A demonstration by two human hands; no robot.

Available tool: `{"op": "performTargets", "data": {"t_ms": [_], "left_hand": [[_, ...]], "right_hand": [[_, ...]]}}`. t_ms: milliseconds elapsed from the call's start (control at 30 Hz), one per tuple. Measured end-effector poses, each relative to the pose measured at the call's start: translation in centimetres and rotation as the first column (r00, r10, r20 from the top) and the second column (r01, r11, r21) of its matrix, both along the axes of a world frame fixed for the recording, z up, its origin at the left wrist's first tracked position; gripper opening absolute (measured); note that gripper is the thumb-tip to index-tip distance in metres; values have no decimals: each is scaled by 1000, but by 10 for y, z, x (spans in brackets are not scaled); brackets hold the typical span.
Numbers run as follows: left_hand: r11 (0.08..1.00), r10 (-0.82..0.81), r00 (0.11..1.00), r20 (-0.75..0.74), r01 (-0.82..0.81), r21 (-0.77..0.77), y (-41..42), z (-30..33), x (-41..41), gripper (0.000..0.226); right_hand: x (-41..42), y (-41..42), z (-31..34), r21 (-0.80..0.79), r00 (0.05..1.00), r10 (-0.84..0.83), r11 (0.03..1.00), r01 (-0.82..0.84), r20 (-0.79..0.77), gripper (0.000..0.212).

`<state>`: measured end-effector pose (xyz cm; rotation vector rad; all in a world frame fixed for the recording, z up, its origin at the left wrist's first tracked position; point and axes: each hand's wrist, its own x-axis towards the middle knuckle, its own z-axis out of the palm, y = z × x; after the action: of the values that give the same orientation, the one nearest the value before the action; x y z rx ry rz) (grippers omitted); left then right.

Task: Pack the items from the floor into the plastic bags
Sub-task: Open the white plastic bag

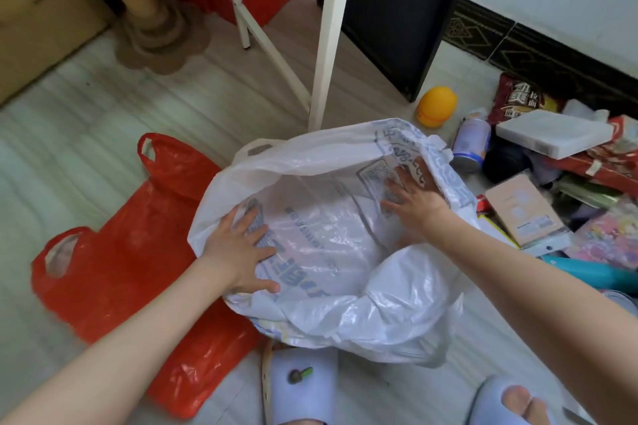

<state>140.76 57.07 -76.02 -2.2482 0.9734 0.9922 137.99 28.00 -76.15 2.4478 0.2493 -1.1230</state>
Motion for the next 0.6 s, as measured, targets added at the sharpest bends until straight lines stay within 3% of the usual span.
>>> {"op": "performTargets", "data": {"t_ms": [67, 167, 300, 367, 500, 600], "left_hand": [[999, 6, 1000, -24, -5, 53, -1, 2, 4, 80], [997, 34, 998, -45, -31, 70, -8, 6, 4, 74], [988, 28, 1000, 5, -27, -155, -32, 10, -7, 57], [969, 62, 995, -79, -79, -234, -46, 5, -13, 54], [943, 174, 944, -281, -242, -230, -64, -24, -21, 67], [958, 148, 942, -302, -212, -192, -68, -47, -23, 81]], "right_hand": [[-2, -3, -6, -69, 999, -15, 998, 12, -42, 68], [-7, -3, -11, -10, 995, -92, 996, 92, -38, 66], [-10, 4, -9, 185, 995, -56, 982, 41, 78, 58], [-12, 11, -6, 255, 993, -48, 967, 18, 111, 57], [-19, 21, 5, 381, 989, -8, 923, -50, 149, 53], [-31, 19, 12, 409, 988, 38, 907, -98, 151, 51]]}}
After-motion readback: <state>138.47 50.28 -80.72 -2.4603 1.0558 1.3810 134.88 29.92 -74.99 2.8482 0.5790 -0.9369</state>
